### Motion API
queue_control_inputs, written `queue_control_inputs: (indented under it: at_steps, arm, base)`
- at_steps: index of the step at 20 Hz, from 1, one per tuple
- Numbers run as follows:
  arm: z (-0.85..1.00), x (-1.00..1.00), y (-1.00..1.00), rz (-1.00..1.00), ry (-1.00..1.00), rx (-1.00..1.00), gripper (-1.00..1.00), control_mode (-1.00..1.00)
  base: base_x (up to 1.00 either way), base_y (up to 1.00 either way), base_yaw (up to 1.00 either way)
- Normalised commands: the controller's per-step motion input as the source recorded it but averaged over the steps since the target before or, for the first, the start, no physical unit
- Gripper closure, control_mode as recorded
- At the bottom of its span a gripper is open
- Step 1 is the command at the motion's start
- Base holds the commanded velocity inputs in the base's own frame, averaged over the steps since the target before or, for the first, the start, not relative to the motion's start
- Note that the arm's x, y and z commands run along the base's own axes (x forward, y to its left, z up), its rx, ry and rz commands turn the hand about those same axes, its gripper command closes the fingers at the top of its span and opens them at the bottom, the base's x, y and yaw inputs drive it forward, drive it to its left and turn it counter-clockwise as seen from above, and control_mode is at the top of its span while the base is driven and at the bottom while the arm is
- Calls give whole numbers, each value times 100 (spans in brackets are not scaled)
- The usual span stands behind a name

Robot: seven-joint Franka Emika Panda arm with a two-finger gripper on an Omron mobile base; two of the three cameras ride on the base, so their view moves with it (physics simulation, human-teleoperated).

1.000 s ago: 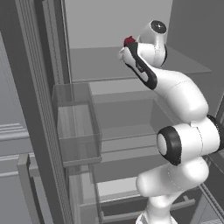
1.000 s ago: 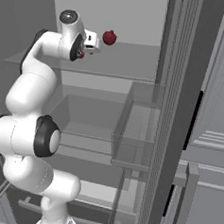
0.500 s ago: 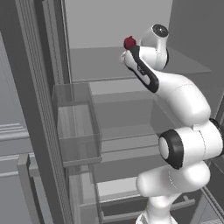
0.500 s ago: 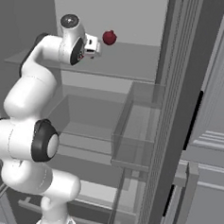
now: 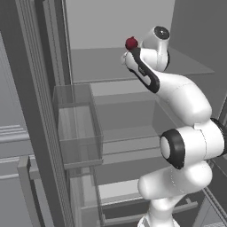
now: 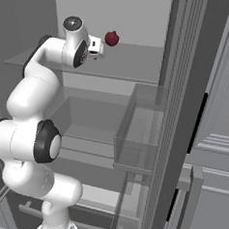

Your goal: Take the strawberry from the fridge and place it on top of the pancake, located on the dining counter.

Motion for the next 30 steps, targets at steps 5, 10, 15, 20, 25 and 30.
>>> queue_control_inputs:
  at_steps: [5,10,15,20,25,30]
  arm:
    - [3,12,0,0,0,0,-100,-100]
    - [0,0,16,0,0,0,-100,-100]
    - [-14,1,16,1,0,0,-100,-100]
    - [-16,0,0,1,0,0,100,-100]
    - [-6,0,0,1,0,0,100,-100]
    - [8,-9,0,0,-2,0,100,-100]
  base:
    - [0,0,0]
    - [0,0,0]
    - [0,0,0]
    - [0,0,0]
    - [0,0,0]
    - [0,0,0]
